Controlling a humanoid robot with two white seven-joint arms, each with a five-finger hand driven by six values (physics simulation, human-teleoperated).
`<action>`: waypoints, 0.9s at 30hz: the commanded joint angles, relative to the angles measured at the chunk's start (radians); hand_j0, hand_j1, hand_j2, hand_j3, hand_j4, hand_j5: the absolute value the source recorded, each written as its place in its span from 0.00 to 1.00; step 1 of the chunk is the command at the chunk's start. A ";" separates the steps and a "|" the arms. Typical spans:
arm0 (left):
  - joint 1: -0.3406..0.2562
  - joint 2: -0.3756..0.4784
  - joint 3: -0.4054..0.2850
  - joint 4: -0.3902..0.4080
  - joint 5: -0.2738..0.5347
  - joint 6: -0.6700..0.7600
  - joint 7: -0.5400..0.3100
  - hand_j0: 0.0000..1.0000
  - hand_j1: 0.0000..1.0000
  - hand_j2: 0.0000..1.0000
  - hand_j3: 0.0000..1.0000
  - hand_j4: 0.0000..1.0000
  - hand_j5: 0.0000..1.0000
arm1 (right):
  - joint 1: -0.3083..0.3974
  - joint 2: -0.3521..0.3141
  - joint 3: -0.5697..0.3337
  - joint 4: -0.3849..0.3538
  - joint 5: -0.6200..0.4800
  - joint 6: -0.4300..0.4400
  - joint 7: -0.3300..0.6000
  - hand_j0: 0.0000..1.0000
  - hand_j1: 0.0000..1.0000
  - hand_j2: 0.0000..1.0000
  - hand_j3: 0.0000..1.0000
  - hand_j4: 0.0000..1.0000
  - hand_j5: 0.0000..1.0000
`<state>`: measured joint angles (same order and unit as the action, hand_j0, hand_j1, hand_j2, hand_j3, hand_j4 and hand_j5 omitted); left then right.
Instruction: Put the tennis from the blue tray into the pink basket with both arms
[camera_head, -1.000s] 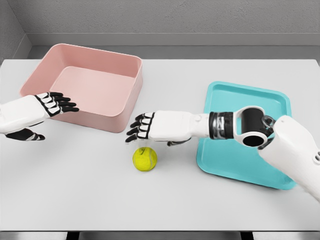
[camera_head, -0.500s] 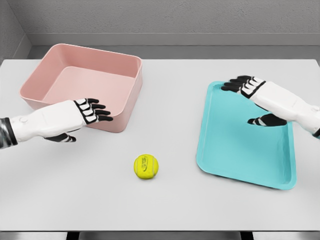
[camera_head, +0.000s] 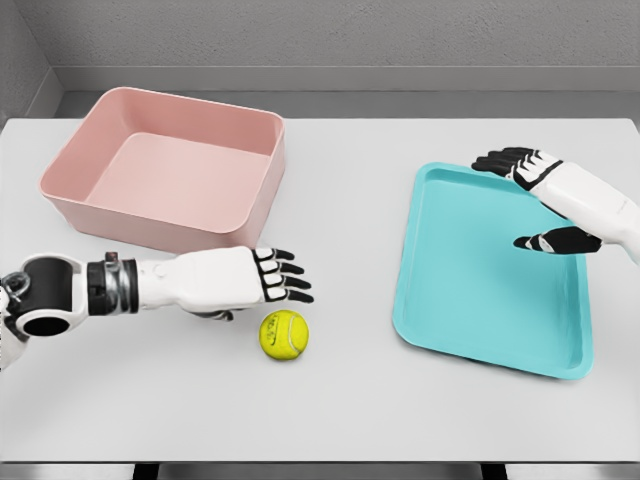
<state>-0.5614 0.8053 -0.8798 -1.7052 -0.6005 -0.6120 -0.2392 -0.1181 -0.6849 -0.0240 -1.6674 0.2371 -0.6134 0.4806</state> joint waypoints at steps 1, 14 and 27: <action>0.000 -0.005 -0.022 0.001 0.004 0.001 0.000 1.00 1.00 1.00 1.00 1.00 1.00 | 0.000 -0.001 -0.001 0.000 -0.009 0.003 0.000 1.00 1.00 1.00 1.00 1.00 1.00; -0.008 0.000 -0.047 -0.010 0.005 0.001 0.000 1.00 1.00 1.00 1.00 1.00 1.00 | 0.002 -0.001 -0.001 0.000 -0.009 0.003 0.000 1.00 1.00 1.00 1.00 1.00 1.00; -0.006 0.006 -0.062 -0.056 0.008 0.001 0.001 1.00 1.00 1.00 1.00 1.00 1.00 | 0.006 -0.002 -0.001 0.003 -0.009 0.003 0.000 1.00 1.00 1.00 1.00 1.00 1.00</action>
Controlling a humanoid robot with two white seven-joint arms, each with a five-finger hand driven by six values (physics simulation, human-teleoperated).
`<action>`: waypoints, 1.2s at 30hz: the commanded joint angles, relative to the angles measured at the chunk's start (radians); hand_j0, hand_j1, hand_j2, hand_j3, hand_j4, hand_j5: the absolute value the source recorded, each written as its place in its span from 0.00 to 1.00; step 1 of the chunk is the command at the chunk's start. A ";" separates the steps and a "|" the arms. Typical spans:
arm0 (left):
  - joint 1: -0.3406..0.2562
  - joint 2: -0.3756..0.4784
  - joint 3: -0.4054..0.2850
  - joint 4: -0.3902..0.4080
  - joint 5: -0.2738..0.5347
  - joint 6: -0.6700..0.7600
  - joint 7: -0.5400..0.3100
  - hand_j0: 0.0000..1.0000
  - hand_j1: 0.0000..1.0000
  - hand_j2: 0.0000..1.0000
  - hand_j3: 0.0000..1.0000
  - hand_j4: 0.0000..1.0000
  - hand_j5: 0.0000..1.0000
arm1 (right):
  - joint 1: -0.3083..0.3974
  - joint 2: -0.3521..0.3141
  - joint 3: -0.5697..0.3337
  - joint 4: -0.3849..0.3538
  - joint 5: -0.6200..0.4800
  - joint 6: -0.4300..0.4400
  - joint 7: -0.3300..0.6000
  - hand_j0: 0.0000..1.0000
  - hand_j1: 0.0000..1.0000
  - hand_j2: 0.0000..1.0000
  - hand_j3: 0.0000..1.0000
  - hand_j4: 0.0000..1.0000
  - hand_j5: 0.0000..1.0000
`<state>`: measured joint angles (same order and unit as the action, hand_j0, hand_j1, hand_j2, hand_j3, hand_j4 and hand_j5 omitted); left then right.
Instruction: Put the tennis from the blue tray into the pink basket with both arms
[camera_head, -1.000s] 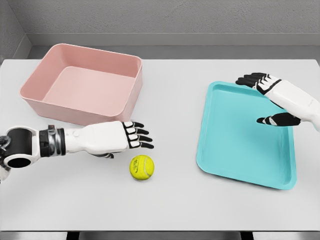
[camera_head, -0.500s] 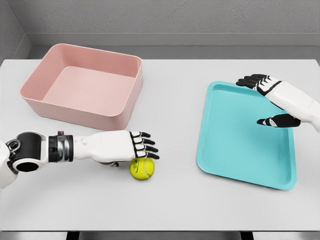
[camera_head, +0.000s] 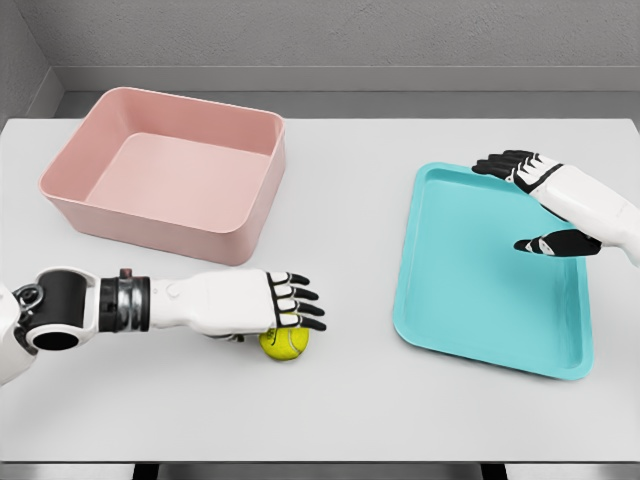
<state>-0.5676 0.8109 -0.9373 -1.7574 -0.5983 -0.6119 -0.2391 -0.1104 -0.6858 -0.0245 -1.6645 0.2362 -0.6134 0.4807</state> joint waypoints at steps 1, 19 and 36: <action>0.000 0.001 -0.008 -0.004 0.006 0.001 0.000 1.00 1.00 1.00 1.00 1.00 1.00 | 0.000 -0.001 0.000 0.000 -0.008 0.002 -0.001 1.00 1.00 1.00 1.00 1.00 1.00; 0.003 -0.010 -0.046 -0.002 0.003 0.001 -0.026 0.87 0.87 0.87 0.87 0.87 0.87 | 0.000 -0.003 -0.002 0.019 -0.011 0.002 -0.001 1.00 1.00 1.00 1.00 1.00 1.00; -0.009 -0.006 -0.044 -0.002 0.014 0.001 -0.072 0.55 0.55 0.55 0.55 0.55 0.55 | 0.000 0.000 0.000 0.020 -0.011 0.002 -0.002 1.00 1.00 1.00 1.00 1.00 1.00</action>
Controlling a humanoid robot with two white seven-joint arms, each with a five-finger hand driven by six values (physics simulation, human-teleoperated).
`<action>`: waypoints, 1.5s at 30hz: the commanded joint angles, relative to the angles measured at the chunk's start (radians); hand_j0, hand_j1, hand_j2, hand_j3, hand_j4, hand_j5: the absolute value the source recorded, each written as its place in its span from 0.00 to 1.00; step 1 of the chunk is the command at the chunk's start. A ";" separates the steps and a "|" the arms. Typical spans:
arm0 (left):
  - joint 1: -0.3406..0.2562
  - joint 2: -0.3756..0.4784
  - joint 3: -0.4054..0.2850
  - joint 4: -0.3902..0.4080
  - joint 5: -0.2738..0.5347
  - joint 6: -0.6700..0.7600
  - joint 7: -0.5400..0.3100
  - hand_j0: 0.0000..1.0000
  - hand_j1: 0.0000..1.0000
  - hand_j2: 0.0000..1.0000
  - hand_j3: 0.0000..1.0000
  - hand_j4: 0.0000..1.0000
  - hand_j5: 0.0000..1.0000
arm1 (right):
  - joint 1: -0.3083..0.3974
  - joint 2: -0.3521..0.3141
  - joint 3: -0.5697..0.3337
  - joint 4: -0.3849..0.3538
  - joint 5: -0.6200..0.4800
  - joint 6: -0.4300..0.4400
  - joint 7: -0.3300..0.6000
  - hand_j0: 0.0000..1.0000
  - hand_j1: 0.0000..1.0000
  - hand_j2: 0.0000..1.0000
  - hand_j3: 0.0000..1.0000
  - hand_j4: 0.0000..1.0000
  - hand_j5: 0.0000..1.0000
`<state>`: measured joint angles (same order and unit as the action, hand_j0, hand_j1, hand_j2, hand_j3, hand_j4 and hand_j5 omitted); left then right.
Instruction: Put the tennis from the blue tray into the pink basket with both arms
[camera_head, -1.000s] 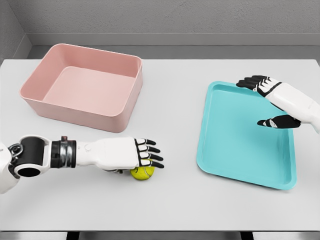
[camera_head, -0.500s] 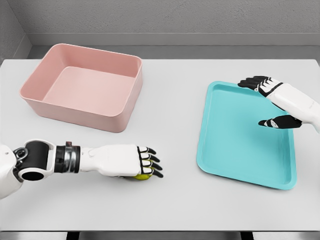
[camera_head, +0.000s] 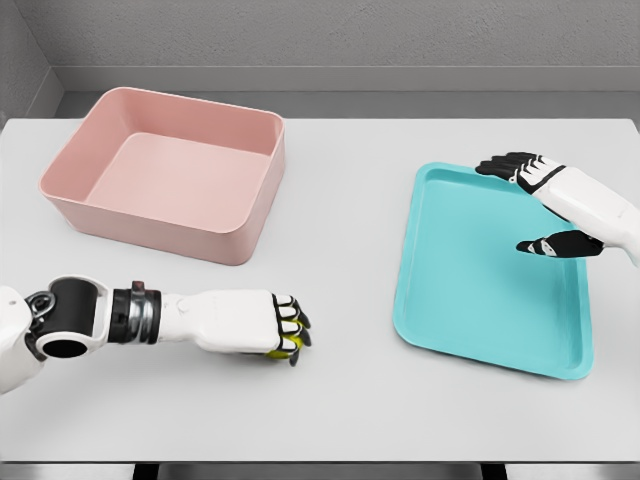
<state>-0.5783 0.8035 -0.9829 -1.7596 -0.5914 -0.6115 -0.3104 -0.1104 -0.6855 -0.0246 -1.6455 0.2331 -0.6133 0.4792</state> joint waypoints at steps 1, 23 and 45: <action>-0.002 0.006 0.001 -0.001 0.009 0.001 -0.001 0.55 0.55 0.55 0.55 0.55 0.55 | 0.000 0.000 0.000 0.000 -0.008 0.002 -0.001 1.00 1.00 1.00 1.00 1.00 1.00; -0.137 0.036 0.010 0.000 0.056 0.001 -0.001 0.55 0.55 0.55 0.55 0.55 0.55 | 0.000 -0.002 -0.001 0.003 -0.008 0.002 -0.001 1.00 1.00 1.00 1.00 1.00 1.00; -0.241 0.051 0.044 0.043 0.087 0.001 -0.001 0.55 0.55 0.55 0.55 0.55 0.55 | 0.000 -0.003 -0.001 0.006 -0.008 0.002 -0.001 1.00 1.00 1.00 1.00 1.00 1.00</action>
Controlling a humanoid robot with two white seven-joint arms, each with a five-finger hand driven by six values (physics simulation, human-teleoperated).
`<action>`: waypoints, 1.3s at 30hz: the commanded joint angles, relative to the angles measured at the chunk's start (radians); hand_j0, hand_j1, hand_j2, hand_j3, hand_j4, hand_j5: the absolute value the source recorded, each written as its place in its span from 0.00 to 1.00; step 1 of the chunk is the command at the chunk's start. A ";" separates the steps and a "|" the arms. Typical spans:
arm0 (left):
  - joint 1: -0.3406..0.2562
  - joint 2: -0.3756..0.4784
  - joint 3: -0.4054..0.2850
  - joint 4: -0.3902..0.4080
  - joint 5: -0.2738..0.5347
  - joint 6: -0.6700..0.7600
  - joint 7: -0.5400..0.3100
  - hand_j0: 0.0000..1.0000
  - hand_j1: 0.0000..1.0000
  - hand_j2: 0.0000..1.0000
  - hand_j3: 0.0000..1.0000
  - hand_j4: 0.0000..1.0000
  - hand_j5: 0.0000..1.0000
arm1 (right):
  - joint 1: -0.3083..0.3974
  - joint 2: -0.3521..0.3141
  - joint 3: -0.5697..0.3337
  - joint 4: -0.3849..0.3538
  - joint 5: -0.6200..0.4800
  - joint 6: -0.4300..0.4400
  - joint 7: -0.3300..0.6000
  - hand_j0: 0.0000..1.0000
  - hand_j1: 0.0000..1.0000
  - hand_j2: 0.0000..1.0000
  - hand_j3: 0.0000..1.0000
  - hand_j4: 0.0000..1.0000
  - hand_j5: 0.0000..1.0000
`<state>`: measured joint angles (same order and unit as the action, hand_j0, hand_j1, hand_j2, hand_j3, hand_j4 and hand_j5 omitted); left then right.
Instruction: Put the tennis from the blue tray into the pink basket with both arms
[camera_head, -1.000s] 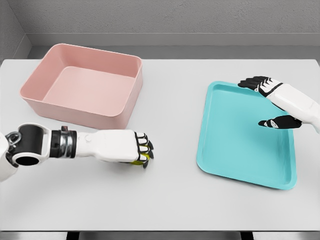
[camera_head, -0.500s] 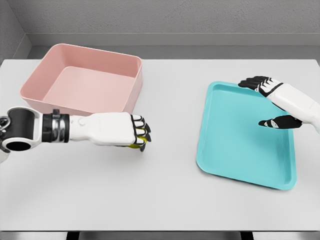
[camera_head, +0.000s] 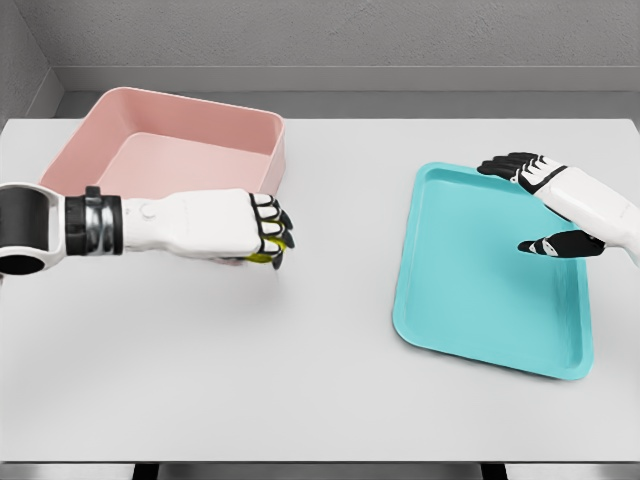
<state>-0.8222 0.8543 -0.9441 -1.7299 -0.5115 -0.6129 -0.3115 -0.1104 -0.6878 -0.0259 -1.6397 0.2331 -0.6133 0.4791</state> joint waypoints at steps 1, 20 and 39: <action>0.000 0.000 0.008 0.024 0.007 0.002 0.000 0.55 0.55 0.55 0.55 0.55 0.55 | 0.000 -0.001 0.000 0.000 -0.008 0.002 -0.001 1.00 1.00 1.00 1.00 1.00 1.00; -0.097 -0.021 0.051 0.289 0.031 0.002 0.000 0.55 0.55 0.55 0.55 0.55 0.55 | 0.000 -0.001 0.000 0.000 -0.008 0.002 -0.001 1.00 1.00 1.00 1.00 1.00 1.00; -0.112 -0.049 0.065 0.406 0.091 0.002 0.009 1.00 1.00 1.00 1.00 1.00 1.00 | 0.000 -0.001 0.000 0.000 -0.008 0.002 -0.001 1.00 1.00 1.00 1.00 1.00 1.00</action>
<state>-0.9327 0.7991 -0.8853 -1.3116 -0.4485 -0.6124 -0.3029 -0.1104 -0.6879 -0.0259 -1.6394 0.2331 -0.6133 0.4791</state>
